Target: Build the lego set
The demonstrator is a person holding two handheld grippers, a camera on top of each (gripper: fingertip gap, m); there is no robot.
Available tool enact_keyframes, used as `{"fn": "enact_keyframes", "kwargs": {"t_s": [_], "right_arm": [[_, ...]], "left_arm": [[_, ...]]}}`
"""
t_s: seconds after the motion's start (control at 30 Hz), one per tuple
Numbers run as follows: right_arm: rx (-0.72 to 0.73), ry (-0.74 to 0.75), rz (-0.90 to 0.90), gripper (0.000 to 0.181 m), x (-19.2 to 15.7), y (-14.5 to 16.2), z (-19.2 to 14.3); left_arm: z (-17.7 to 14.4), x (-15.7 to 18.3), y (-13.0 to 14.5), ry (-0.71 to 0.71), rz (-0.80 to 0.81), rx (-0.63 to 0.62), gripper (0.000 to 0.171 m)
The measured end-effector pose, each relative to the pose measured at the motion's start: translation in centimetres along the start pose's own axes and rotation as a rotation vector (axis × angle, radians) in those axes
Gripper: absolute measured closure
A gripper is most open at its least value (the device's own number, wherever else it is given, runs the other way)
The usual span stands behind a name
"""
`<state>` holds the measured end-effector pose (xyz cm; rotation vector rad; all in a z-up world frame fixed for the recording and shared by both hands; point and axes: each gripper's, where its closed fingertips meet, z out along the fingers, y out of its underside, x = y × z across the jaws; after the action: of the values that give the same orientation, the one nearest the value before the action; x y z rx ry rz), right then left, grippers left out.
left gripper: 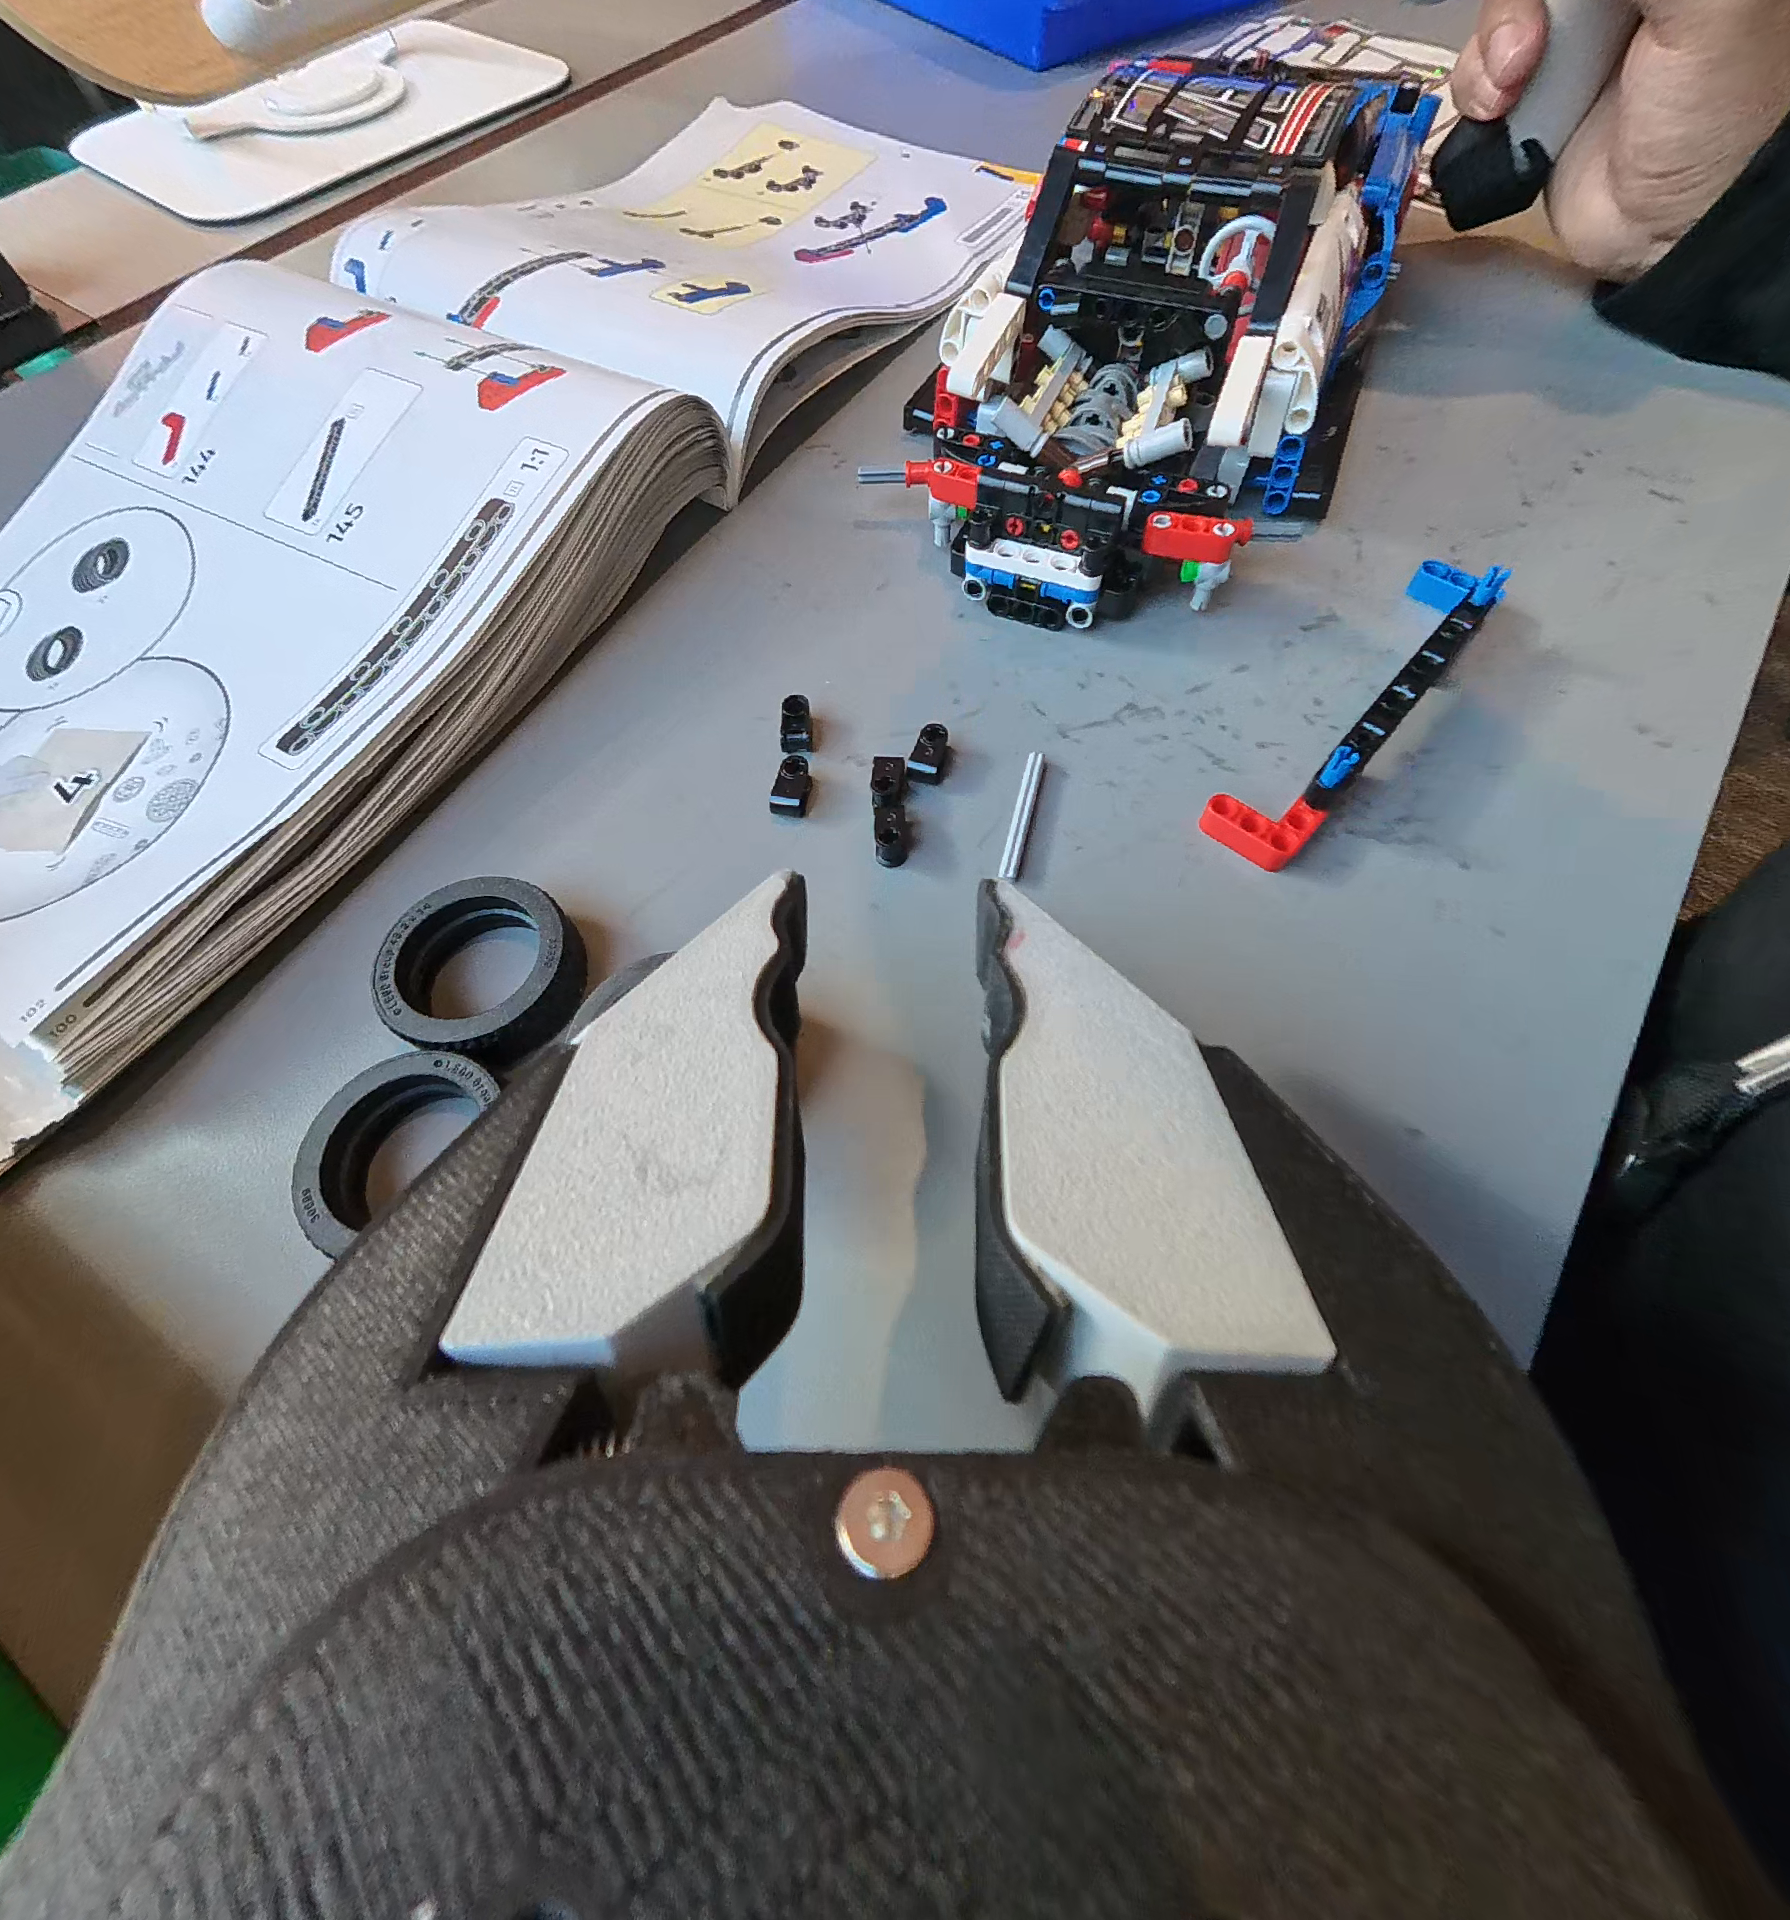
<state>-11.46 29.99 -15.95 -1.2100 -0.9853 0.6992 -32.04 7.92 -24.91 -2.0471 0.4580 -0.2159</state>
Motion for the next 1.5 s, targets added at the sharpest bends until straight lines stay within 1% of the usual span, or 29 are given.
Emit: {"fn": "enact_keyframes", "kwargs": {"t_s": [0.43, 0.5, 0.6, 0.63, 0.67, 0.7, 0.73, 0.8, 0.87, 0.97, 1.03, 1.1, 1.17, 1.2, 1.27, 1.33, 1.4, 1.43, 1.5], "right_arm": [[0.011, 0.009, -0.008, 0.181, 0.4, -0.1, -0.1], [0.001, 0.026, -0.021, 0.181, 0.7, 0.1, -0.2], [0.003, 0.092, -0.007, 0.181, 2.1, 0.2, -0.5], [0.004, 0.11, 0.011, 0.181, 2.5, 0.1, -0.7], [-0.007, 0.124, 0.02, 0.181, 2.8, 0.0, -0.8], [-0.027, 0.124, 0.028, 0.181, 2.7, 0.0, -0.9], [-0.053, 0.119, 0.035, 0.181, 2.5, 0.0, -1.1], [-0.103, 0.115, 0.048, 0.181, 1.9, 0.0, -1.7], [-0.144, 0.114, 0.051, 0.181, 1.2, 0.1, -2.5], [-0.227, 0.096, 0.04, 0.181, 0.0, 0.9, -3.6], [-0.284, 0.049, 0.052, 0.181, -1.2, 1.6, -3.9], [-0.354, -0.025, 0.056, 0.181, -2.5, 2.3, -4.0], [-0.438, -0.089, 0.043, 0.181, -3.3, 3.0, -4.3], [-0.45, -0.105, 0.026, 0.181, -3.5, 3.1, -4.4], [-0.485, -0.132, 0.034, 0.181, -3.6, 3.3, -4.9], [-0.512, -0.125, 0.066, 0.181, -3.5, 3.6, -5.4], [-0.521, -0.109, 0.083, 0.181, -3.3, 4.0, -5.9], [-0.526, -0.101, 0.088, 0.181, -3.2, 4.2, -6.1], [-0.522, -0.086, 0.092, 0.181, -3.0, 4.3, -6.4]], "left_arm": [[0.0, 0.0, -0.2, 0.0, 0.008, 0.011, 0.143], [-0.3, -0.1, -0.6, -0.015, 0.016, 0.042, 0.146], [-1.5, -0.7, -1.6, -0.082, -0.006, 0.137, 0.155], [-2.1, -0.8, -1.8, -0.09, -0.038, 0.154, 0.155], [-2.8, -0.5, -1.8, -0.065, -0.061, 0.155, 0.155], [-3.8, -0.4, -1.9, -0.046, -0.069, 0.15, 0.152], [-5.0, -0.9, -2.0, -0.064, -0.068, 0.144, 0.148], [-8.3, -3.1, -2.2, -0.154, -0.051, 0.144, 0.152], [-12.1, -6.4, -2.1, -0.253, -0.044, 0.137, 0.154], [-17.2, -12.8, 0.1, -0.41, -0.078, 0.006, 0.147], [-19.4, -16.0, 1.5, -0.426, -0.096, -0.06, 0.152], [-20.2, -18.4, 2.0, -0.409, -0.146, -0.111, 0.152], [-19.9, -20.8, 2.3, -0.398, -0.171, -0.174, 0.151], [-19.5, -21.8, 2.7, -0.385, -0.179, -0.229, 0.153], [-18.1, -23.3, 3.8, -0.331, -0.18, -0.373, 0.15], [-16.5, -24.2, 5.2, -0.264, -0.188, -0.512, 0.161], [-14.7, -24.9, 6.3, -0.208, -0.199, -0.599, 0.167], [-14.1, -25.4, 7.0, -0.202, -0.208, -0.645, 0.171], [-12.9, -25.6, 8.3, -0.16, -0.242, -0.714, 0.168]]}}
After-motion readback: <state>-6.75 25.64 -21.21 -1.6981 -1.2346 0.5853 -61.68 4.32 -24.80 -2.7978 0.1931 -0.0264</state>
